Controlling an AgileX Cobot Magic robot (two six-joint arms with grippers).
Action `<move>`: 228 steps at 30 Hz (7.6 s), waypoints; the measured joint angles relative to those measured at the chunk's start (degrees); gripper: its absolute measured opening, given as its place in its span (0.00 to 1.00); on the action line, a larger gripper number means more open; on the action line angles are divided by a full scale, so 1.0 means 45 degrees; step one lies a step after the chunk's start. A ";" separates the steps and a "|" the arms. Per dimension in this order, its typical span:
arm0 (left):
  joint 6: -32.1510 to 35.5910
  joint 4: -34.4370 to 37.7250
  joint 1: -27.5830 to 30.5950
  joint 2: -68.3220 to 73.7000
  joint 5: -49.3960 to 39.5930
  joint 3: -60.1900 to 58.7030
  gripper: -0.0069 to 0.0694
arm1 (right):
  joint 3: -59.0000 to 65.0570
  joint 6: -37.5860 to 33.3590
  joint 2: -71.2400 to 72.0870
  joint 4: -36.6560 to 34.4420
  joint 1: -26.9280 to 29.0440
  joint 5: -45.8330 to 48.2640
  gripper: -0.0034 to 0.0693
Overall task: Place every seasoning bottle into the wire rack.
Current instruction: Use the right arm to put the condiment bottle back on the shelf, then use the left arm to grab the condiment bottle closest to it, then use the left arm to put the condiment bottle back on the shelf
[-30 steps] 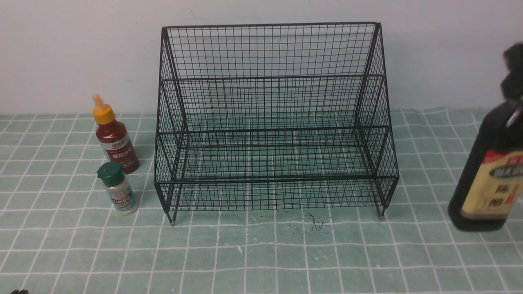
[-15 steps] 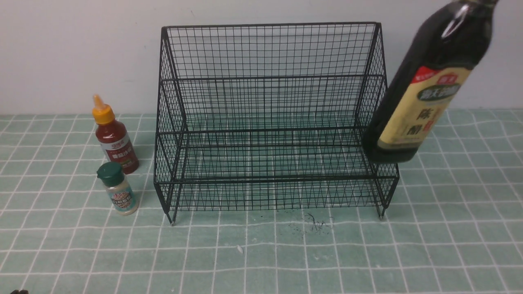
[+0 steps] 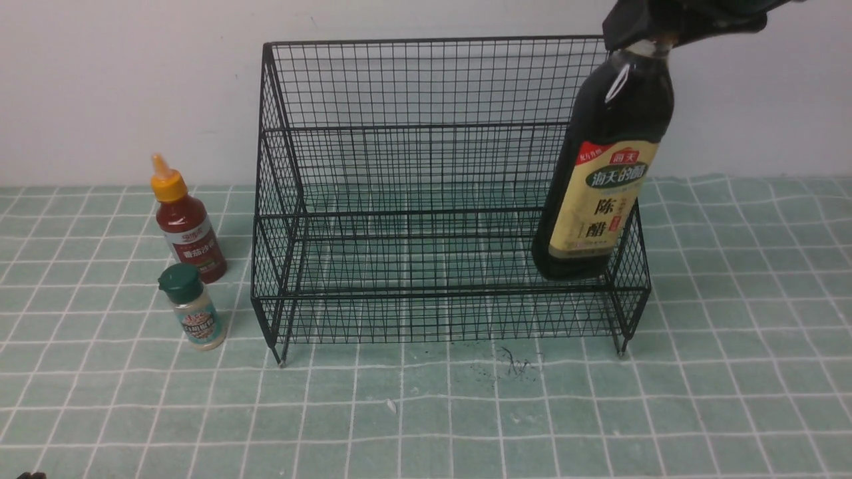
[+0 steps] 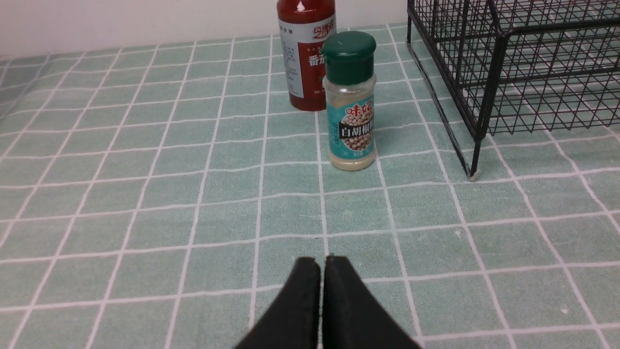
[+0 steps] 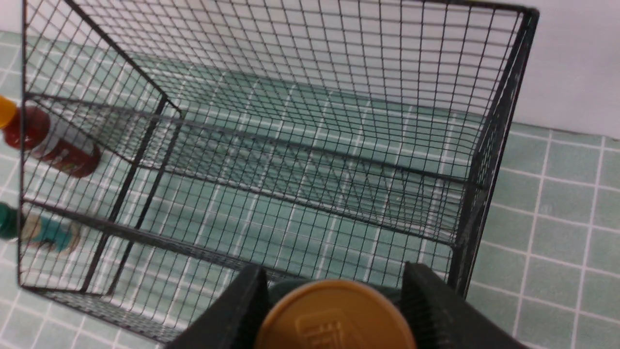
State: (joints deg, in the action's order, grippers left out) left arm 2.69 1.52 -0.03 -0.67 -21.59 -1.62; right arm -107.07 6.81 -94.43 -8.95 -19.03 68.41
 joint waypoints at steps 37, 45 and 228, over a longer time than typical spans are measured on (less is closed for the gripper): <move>0.0000 0.0000 0.0000 0.0000 0.0000 0.0000 0.08 | -0.0150 0.1091 0.1790 0.1989 -0.0624 0.0989 0.73; 0.0000 0.0000 0.0000 0.0000 0.0000 0.0000 0.08 | 0.3081 0.1772 0.8120 0.2446 -0.0624 0.0398 0.10; -0.1317 0.0180 -0.4303 1.9190 -0.8284 1.8799 0.54 | 2.4099 -0.1216 2.1138 0.1784 0.3879 -1.0540 0.03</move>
State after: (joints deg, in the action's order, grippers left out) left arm -3.24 2.33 -19.40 85.69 -58.87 82.98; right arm 1.38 1.33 0.69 -0.93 -1.58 20.98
